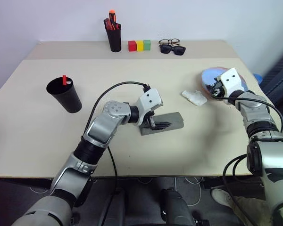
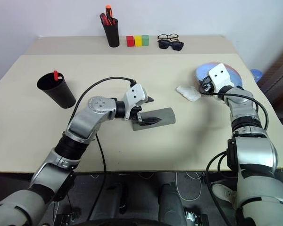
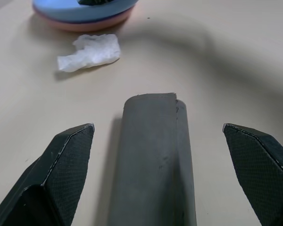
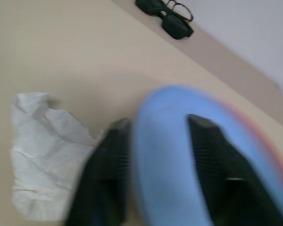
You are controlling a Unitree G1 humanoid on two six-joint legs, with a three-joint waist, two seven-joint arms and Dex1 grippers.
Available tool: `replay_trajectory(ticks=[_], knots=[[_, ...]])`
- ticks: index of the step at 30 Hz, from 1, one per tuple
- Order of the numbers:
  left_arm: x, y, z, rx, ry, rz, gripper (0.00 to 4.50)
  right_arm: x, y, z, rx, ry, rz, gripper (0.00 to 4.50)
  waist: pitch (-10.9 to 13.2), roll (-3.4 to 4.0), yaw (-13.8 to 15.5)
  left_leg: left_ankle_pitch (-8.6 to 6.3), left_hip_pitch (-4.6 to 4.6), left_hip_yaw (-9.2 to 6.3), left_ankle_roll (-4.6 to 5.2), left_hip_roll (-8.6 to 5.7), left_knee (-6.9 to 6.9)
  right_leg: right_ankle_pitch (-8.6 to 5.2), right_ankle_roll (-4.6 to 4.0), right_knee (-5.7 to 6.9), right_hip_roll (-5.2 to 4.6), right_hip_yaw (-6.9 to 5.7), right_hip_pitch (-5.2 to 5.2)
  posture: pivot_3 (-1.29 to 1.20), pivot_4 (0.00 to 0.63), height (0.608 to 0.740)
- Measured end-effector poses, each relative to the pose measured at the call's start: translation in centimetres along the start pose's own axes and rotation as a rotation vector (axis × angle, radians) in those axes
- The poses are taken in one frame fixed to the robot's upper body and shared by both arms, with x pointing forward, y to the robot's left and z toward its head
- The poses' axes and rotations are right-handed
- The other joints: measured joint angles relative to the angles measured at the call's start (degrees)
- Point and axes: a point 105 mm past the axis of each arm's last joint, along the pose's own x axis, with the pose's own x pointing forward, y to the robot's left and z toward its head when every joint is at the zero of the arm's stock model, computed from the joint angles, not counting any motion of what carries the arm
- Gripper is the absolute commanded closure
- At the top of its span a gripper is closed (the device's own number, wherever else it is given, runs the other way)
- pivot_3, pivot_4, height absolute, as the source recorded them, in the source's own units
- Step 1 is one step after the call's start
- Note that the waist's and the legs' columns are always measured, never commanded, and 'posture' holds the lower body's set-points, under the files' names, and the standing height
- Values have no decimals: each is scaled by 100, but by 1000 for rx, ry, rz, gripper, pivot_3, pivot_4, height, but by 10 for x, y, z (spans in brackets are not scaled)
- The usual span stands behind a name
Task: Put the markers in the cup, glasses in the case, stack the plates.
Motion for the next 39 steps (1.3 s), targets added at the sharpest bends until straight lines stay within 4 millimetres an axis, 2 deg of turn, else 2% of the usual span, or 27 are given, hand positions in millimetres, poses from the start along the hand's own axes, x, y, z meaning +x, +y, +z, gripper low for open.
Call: replay_trajectory(ticks=[4, 7, 14, 25, 28, 33, 39], knots=[[-9, 0, 0, -47, -42, 16, 0, 6, 17, 12, 184, -98, 96, 995, 0, 0, -1, 0, 11, 1, 0, 0, -3, 0, 1, 2, 2, 3, 7, 0, 150, 740], [-19, -1, 0, -107, -78, 17, 0, 8, 36, 14, 242, -132, 203, 995, 0, 0, -3, 0, 13, 2, 0, 1, -2, 0, 1, 1, 2, 3, 11, 0, 150, 740], [-33, -3, -7, -138, -64, 27, 0, 4, 73, -19, 297, -68, 293, 995, 0, 1, 7, 0, 22, 2, 0, 0, -1, 0, 1, -1, 2, 3, 22, 0, 150, 740], [-40, -1, -4, -131, -53, 56, 0, 7, 71, -41, 247, 50, 163, 995, 0, 1, -4, 0, 32, 3, -1, 0, -5, -1, 0, 2, 3, 8, 25, 0, 150, 740], [-40, 0, -4, -134, -54, 67, 0, 8, 66, -43, 245, 65, 109, 1873, 0, 1, -4, 0, 39, 4, -1, 0, -5, -2, -2, 0, 3, 9, 33, 0, 150, 740], [-41, -1, -4, -133, -55, 75, 0, 8, 62, -47, 241, 81, 65, 4474, 0, 1, -2, 0, 40, 5, -1, 0, -5, -7, -11, -1, 3, 10, 34, 0, 150, 740], [-40, -1, -4, -134, -58, 82, 0, 7, 58, -42, 287, 44, 55, 4474, 0, 1, -2, 0, 42, 7, -1, 0, -6, -6, -9, -1, 3, 12, 34, 0, 150, 740]])
